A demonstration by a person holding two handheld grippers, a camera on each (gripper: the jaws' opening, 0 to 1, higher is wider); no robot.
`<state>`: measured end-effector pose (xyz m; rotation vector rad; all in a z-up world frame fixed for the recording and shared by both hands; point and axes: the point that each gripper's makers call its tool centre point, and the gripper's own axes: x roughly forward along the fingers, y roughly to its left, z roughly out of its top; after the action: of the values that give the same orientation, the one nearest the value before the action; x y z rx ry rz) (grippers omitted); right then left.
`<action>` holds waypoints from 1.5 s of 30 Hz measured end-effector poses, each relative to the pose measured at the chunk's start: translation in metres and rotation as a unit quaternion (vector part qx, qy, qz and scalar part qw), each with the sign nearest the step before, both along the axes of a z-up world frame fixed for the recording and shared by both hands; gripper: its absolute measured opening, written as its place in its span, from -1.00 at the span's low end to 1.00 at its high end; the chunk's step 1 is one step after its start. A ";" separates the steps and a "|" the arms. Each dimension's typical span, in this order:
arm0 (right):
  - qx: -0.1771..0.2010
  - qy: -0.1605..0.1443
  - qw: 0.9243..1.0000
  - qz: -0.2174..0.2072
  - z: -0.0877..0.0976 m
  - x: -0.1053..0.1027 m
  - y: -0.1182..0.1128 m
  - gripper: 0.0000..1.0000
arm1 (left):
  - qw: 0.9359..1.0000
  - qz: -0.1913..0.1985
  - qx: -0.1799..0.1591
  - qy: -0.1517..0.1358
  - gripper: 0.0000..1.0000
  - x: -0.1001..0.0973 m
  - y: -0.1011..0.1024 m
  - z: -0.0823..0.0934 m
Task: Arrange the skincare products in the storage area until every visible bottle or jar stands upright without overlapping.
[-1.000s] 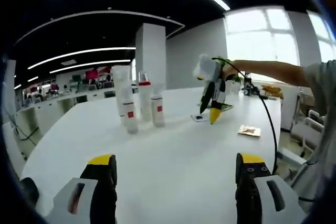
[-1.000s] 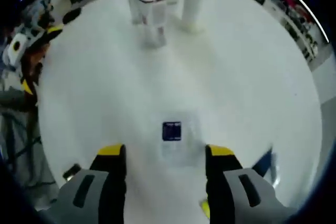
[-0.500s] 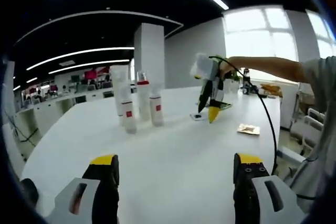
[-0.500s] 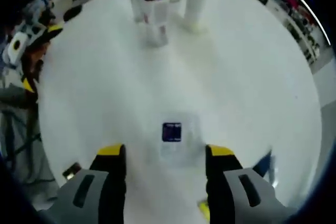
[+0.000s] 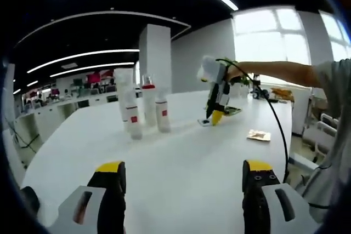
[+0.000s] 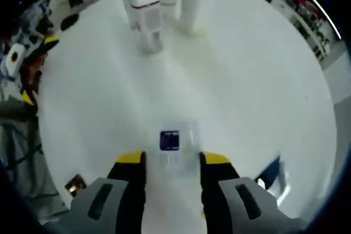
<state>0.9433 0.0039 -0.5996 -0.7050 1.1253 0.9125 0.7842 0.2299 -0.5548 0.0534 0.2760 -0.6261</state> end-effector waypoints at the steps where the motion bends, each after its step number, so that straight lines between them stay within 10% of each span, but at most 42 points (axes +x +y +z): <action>1: -0.004 0.000 1.000 0.001 -0.001 0.000 0.001 -0.25 | 1.000 0.001 0.003 -0.001 0.80 0.000 0.000 0.000; 25: -0.048 -0.069 0.991 0.099 0.014 0.027 0.020 -0.25 | 1.000 -0.004 0.018 -0.002 0.80 0.001 -0.007 -0.001; 33: -0.003 -0.009 0.997 0.075 0.005 0.014 0.040 -0.24 | 1.000 -0.009 0.018 -0.010 0.80 -0.001 -0.012 0.006; 45: 0.006 -0.085 0.991 0.103 0.019 0.017 0.033 -0.18 | 1.000 -0.010 0.021 -0.004 0.79 -0.001 -0.014 0.003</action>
<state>0.9600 0.0368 -0.5810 -0.8834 0.9064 1.0116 0.7830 0.2161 -0.5522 0.0985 0.2814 -0.6395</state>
